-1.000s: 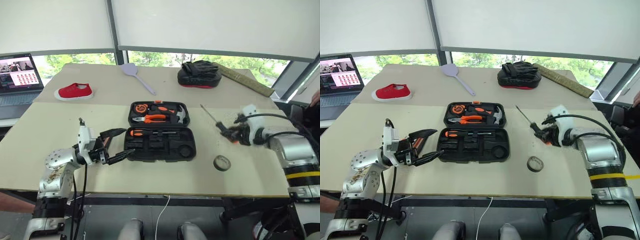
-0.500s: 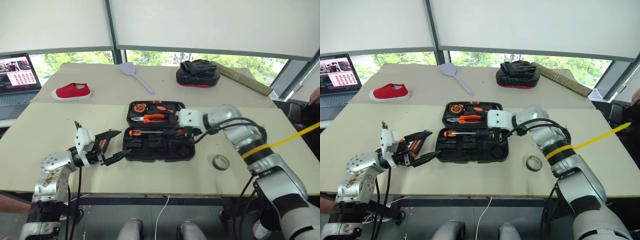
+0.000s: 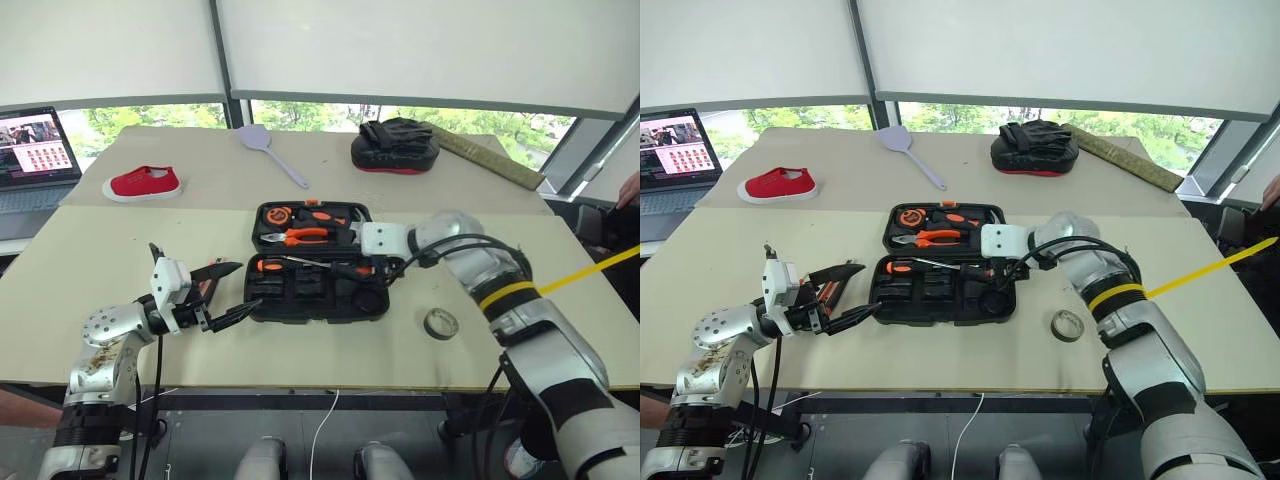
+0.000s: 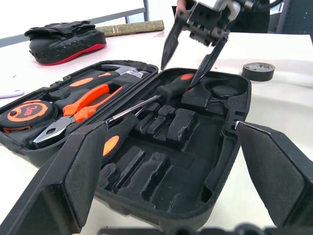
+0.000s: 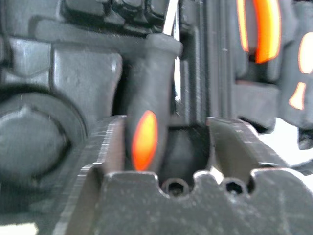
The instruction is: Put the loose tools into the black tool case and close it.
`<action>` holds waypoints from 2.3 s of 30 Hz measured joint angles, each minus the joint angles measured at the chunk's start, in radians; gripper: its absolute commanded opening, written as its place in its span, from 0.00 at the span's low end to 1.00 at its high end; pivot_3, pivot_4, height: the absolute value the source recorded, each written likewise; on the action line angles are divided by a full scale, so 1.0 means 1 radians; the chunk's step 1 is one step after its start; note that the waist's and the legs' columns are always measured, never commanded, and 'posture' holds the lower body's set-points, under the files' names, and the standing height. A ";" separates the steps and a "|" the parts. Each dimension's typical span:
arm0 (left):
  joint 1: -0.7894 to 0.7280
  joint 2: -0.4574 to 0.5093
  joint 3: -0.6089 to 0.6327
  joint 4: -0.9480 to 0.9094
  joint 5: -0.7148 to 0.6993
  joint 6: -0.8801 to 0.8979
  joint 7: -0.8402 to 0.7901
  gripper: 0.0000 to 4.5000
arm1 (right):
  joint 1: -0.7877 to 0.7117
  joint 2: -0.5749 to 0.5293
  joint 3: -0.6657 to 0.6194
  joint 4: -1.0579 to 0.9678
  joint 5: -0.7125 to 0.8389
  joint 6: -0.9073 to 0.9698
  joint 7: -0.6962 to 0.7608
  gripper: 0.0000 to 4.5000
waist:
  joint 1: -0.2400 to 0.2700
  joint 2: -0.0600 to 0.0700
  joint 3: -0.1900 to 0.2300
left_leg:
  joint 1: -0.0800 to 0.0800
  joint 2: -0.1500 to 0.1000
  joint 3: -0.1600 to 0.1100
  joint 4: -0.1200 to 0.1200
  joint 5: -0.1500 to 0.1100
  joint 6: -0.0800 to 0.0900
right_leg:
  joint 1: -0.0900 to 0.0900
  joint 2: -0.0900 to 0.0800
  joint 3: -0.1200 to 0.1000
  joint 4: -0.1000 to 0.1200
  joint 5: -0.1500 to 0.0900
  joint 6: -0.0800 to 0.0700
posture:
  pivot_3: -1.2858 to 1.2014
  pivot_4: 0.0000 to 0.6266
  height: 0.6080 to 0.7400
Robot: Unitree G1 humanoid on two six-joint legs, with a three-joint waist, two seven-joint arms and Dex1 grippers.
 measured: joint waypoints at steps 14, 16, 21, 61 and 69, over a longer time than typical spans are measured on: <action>0.002 0.000 0.000 -0.001 0.001 -0.004 0.018 1.00 | 0.025 0.145 -0.170 0.133 0.130 0.046 -0.129 0.01 | 0.002 0.000 0.000 | 0.002 0.000 0.003 -0.001 0.000 0.000 | 0.001 -0.001 0.002 0.000 0.000 0.000 | 0.52 0.24 1.00; 0.002 0.000 0.000 -0.001 0.001 -0.004 0.019 1.00 | 0.025 0.145 -0.146 0.159 0.088 0.020 -0.161 0.01 | -0.001 0.000 0.000 | 0.003 0.000 0.003 -0.001 0.000 0.000 | 0.000 0.000 0.003 0.000 0.000 0.000 | 0.52 0.24 1.00; 0.002 0.000 -0.002 -0.001 0.002 -0.004 0.020 1.00 | 0.029 0.172 -0.113 0.207 0.035 -0.045 -0.187 0.01 | -0.007 0.000 0.000 | 0.003 0.000 0.004 -0.002 0.000 0.000 | 0.000 0.000 0.003 0.001 0.000 0.000 | 0.52 0.24 1.00; 0.003 0.014 -0.008 -0.001 0.032 -0.004 0.027 1.00 | 0.138 0.231 -0.132 0.101 0.072 0.040 -0.185 0.01 | 0.000 -0.001 -0.001 | 0.009 0.001 0.004 -0.002 0.000 0.000 | 0.005 0.000 0.003 0.001 0.000 -0.001 | 0.52 0.24 1.00; 0.101 0.042 0.127 -0.003 -0.026 0.036 0.090 1.00 | 0.257 0.204 -0.229 -0.052 0.208 0.013 -0.133 0.26 | -0.002 -0.002 0.000 | 0.005 0.001 0.004 -0.004 0.000 0.000 | 0.001 0.000 0.004 0.000 0.000 -0.001 | 0.52 0.24 1.00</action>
